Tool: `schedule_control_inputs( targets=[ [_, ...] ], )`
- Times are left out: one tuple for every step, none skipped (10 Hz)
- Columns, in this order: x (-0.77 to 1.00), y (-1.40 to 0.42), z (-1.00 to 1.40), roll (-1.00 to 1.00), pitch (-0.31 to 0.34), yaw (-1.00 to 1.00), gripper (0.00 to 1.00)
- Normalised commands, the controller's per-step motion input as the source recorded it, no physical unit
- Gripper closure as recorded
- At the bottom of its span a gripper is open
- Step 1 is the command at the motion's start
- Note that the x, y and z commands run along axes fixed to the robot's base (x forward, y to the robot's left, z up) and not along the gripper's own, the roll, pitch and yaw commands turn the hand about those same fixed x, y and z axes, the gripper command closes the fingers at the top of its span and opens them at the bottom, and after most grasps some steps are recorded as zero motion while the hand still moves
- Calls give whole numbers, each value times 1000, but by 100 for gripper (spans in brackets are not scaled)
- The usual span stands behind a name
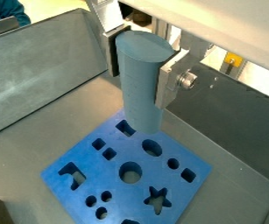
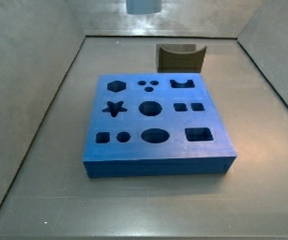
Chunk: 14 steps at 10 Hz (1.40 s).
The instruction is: Insert the oval object.
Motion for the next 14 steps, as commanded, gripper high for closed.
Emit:
schedule_control_inputs(
  targets=[
    [400, -203, -797, 234, 0, 234, 100],
    [360, -483, -654, 321, 0, 237, 100],
    [443, -491, -500, 403, 0, 169, 100],
    [494, -331, -154, 500, -21, 189, 100],
    [483, -260, -83, 500, -56, 231, 100],
    [409, -366, -217, 500, -34, 223, 100],
    [243, -583, -626, 343, 0, 163, 100],
    [157, -760, -923, 206, 0, 51, 100],
    [154, -720, -1000, 171, 0, 0, 100],
    [40, -589, -1000, 170, 0, 0, 100],
    [-103, -374, -1000, 56, 34, 0, 100],
    [-149, -266, -1000, 24, 51, 0, 100],
    [-246, 0, -1000, -3, 83, -11, 100],
    [-134, 300, -269, -4, 26, -180, 100]
  ],
)
